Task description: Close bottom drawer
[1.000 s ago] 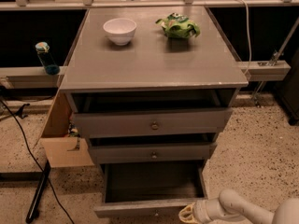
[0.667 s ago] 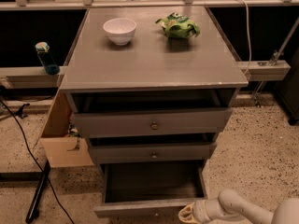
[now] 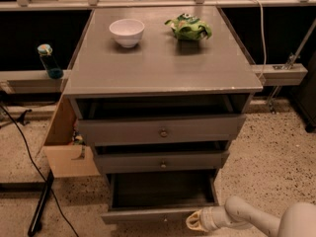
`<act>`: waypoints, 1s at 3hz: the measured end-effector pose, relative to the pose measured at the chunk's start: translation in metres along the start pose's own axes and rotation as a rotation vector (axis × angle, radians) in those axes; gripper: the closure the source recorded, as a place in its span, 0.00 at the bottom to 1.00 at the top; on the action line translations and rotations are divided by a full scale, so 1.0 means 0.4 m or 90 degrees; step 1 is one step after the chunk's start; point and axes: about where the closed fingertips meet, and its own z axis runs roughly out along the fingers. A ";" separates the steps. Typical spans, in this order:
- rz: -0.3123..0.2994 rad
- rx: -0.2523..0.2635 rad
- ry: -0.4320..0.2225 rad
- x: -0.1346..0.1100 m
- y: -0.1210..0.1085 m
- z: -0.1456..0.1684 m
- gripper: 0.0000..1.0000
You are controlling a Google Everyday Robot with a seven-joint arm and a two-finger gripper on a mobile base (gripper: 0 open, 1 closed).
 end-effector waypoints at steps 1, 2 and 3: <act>0.020 0.074 -0.016 0.000 -0.056 -0.009 1.00; 0.019 0.075 -0.016 0.000 -0.056 -0.009 1.00; 0.005 0.099 -0.027 -0.011 -0.057 -0.010 1.00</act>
Offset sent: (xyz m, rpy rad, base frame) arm 0.0222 -0.0024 0.0043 0.0335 -0.0616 -0.1016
